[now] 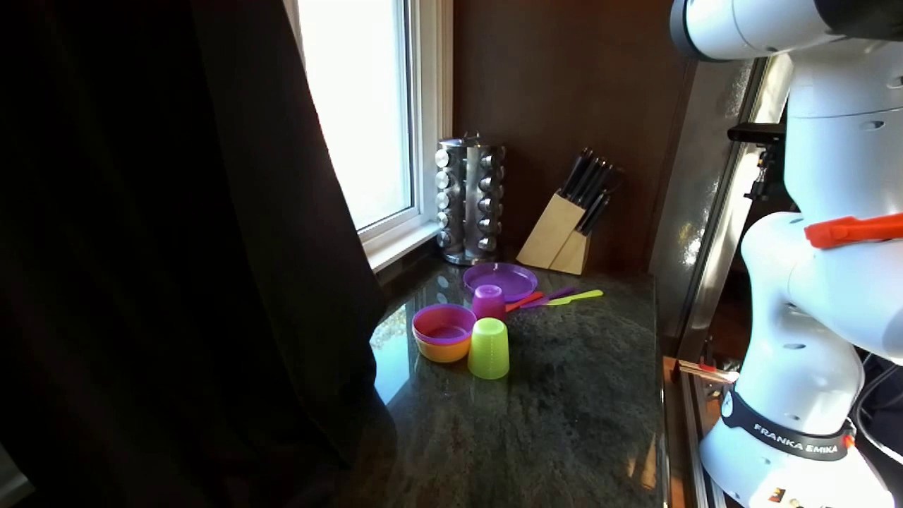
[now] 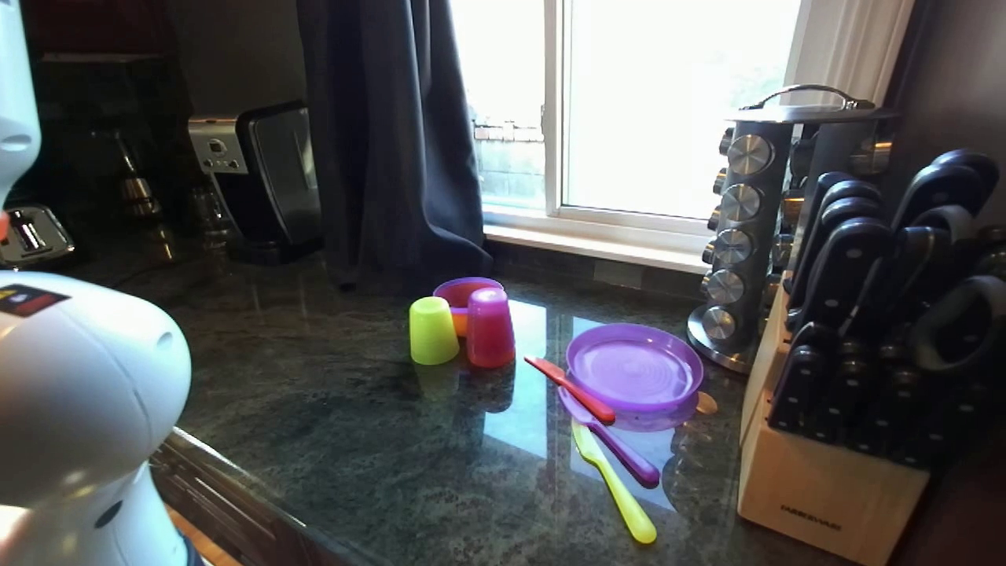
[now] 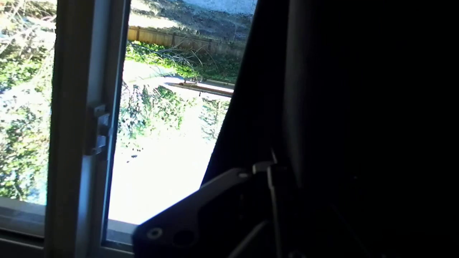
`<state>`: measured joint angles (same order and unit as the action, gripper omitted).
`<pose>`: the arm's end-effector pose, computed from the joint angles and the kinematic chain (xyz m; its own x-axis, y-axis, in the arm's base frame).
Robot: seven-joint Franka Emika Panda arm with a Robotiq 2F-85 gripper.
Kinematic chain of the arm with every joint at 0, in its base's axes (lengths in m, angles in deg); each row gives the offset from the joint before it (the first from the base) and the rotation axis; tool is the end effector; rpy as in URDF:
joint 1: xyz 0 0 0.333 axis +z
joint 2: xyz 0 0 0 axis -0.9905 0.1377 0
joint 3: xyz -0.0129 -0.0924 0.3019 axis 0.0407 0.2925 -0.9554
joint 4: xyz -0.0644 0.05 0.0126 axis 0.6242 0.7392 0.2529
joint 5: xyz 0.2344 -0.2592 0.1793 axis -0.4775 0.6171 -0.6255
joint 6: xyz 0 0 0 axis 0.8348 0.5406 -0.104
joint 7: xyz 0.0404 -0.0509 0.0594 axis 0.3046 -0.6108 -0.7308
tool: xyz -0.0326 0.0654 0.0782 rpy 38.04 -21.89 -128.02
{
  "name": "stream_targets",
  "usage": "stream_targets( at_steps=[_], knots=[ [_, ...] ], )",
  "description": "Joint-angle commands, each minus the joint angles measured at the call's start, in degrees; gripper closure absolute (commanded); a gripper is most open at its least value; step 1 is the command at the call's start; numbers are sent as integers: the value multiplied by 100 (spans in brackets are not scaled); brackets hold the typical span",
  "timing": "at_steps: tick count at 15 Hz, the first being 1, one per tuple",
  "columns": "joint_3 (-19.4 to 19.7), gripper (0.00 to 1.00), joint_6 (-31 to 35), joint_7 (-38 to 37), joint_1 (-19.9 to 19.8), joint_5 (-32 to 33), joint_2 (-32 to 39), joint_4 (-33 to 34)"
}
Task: Move the curtain to the right
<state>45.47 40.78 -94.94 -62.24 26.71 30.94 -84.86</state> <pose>0.5009 0.2525 0.9501 0.1353 0.1766 0.9749 -0.0940 -0.9773 0.1901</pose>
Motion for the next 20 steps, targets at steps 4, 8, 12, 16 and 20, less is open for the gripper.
stream_targets(
  at_steps=[4, 8, 12, 16, 20],
  knots=[
    [313, 100, 800, 85, -1286, -1396, -1545, -1866],
    [786, 100, 1429, 15, -1735, -2025, -2163, -2906],
    [1202, 100, 1907, -473, -1985, -1937, -2827, -3936],
    [1398, 100, 2056, -1454, -2350, -1598, -3494, -4874],
    [1056, 98, 1976, -835, -2580, -1980, -2960, -4071]
  ],
)
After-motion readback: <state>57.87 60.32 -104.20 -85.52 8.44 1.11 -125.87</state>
